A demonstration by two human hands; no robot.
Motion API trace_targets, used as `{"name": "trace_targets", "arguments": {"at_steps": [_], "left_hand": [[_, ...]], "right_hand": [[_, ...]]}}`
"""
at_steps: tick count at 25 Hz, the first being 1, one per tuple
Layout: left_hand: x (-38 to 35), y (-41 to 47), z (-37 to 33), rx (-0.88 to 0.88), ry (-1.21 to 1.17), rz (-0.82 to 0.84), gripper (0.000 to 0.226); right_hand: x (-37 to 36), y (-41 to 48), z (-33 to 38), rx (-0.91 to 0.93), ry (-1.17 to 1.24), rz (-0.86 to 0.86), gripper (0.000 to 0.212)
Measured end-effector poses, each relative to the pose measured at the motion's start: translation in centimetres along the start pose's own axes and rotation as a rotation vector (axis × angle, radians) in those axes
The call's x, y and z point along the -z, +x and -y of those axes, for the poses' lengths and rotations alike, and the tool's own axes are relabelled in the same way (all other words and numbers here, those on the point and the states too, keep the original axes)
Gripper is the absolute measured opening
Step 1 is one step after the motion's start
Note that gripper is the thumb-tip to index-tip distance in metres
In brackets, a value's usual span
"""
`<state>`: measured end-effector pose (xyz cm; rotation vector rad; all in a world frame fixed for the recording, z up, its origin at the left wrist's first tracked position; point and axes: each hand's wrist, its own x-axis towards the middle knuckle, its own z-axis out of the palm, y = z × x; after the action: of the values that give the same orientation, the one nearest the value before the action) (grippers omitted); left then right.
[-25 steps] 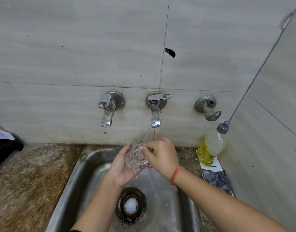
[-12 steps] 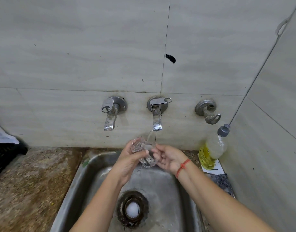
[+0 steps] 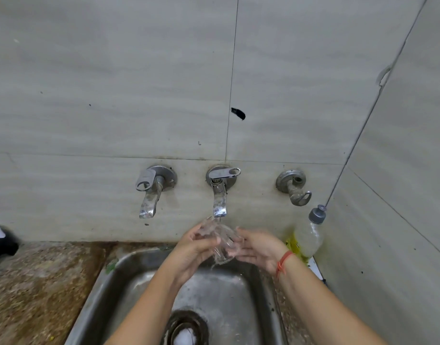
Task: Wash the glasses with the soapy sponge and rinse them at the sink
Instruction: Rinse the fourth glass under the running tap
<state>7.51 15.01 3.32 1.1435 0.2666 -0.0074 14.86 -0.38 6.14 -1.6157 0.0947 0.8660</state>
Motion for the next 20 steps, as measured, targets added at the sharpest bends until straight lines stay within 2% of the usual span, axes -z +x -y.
{"name": "trace_targets", "arguments": {"at_steps": [3, 4, 6, 9, 11, 13, 15, 18, 20], "left_hand": [[-0.1, 0.0, 0.6, 0.006, -0.365, -0.104, 0.035], [-0.1, -0.1, 0.7, 0.018, -0.456, -0.147, 0.031], [-0.1, -0.5, 0.6, 0.042, -0.552, -0.202, 0.033], [-0.2, -1.4, 0.1, 0.051, -0.605, -0.231, 0.065], [-0.1, -1.9, 0.2, 0.055, -0.663, -0.202, 0.091], [-0.1, -2.0, 0.3, 0.070, -0.699, -0.182, 0.100], [0.1, -2.1, 0.4, 0.096, -0.712, -0.193, 0.094], [0.1, -2.2, 0.4, 0.119, -0.700, -0.256, 0.062], [0.4, -2.4, 0.3, 0.118, -0.677, -0.274, 0.054]], "right_hand": [[-0.6, -0.7, 2.9, 0.207, -0.350, -0.082, 0.033], [-0.9, -1.1, 3.9, 0.296, -0.374, -0.143, 0.034], [-1.2, -2.2, 6.4, 0.433, -0.203, -0.207, 0.036], [-1.4, -3.7, 9.8, 0.511, 0.106, -0.143, 0.038], [-1.6, -4.2, 11.2, 0.549, 0.136, -0.135, 0.035], [-1.7, -4.4, 11.6, 0.554, 0.083, -0.138, 0.029], [-1.4, -4.5, 11.9, 0.513, 0.042, -0.113, 0.024], [-0.8, -4.9, 12.6, 0.450, -0.046, -0.075, 0.022], [-0.6, -5.3, 12.8, 0.432, -0.121, -0.054, 0.022]]}}
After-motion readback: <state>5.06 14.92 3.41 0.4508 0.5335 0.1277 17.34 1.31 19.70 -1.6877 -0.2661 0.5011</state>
